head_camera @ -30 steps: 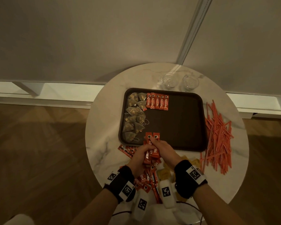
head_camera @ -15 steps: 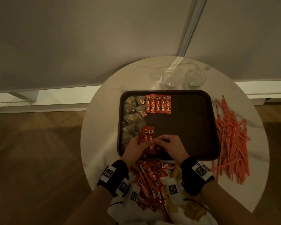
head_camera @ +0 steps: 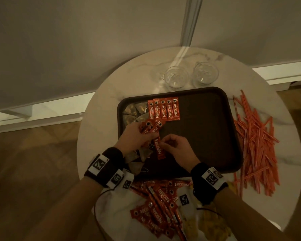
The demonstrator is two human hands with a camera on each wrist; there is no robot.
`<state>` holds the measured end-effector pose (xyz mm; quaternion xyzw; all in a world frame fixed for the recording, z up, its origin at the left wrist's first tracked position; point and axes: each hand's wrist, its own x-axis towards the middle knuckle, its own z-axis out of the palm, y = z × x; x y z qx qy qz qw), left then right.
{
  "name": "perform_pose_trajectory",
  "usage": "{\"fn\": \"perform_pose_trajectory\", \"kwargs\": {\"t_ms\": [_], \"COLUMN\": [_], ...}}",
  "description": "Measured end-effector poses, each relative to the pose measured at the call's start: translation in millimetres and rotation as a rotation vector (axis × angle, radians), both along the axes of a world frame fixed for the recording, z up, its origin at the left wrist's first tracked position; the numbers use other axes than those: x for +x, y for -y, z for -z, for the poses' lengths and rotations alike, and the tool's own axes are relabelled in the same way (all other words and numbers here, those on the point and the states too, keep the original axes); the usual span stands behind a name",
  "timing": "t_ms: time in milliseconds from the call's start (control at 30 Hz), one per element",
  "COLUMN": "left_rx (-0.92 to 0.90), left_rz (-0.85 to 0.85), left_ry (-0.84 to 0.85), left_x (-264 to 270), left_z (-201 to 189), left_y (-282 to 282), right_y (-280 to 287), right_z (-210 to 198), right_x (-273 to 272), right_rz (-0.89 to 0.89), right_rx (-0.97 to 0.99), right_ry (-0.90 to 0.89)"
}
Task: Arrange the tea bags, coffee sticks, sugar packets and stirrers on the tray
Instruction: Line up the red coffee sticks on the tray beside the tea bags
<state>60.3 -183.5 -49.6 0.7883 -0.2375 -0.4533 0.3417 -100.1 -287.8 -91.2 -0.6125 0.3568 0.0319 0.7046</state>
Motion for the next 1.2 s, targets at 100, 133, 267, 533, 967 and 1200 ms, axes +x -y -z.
{"fn": "perform_pose_trajectory", "kwargs": {"t_ms": [100, 133, 267, 533, 967, 1200], "left_rx": [0.112, 0.117, 0.107, 0.292, 0.322, 0.316], "left_rz": [0.126, 0.132, 0.151, 0.532, 0.683, 0.667], "left_ry": [0.030, 0.041, 0.083, 0.688, 0.717, 0.757], "left_x": [24, 31, 51, 65, 83, 85], "left_z": [-1, -2, -3, 4, 2, 14], "left_y": [19, 25, 43, 72, 96, 96], "right_y": [1, 3, 8, 21, 29, 26], "right_z": [0, 1, 11, 29, 37, 40], "right_x": [7, 11, 27, 56, 60, 60], "right_rz": [0.030, 0.046, 0.037, -0.060, -0.111, -0.066], "right_rx": [0.047, 0.061, -0.036, -0.225, -0.205, -0.202], "right_ry": [0.045, 0.056, -0.052, -0.230, -0.260, -0.279]}}
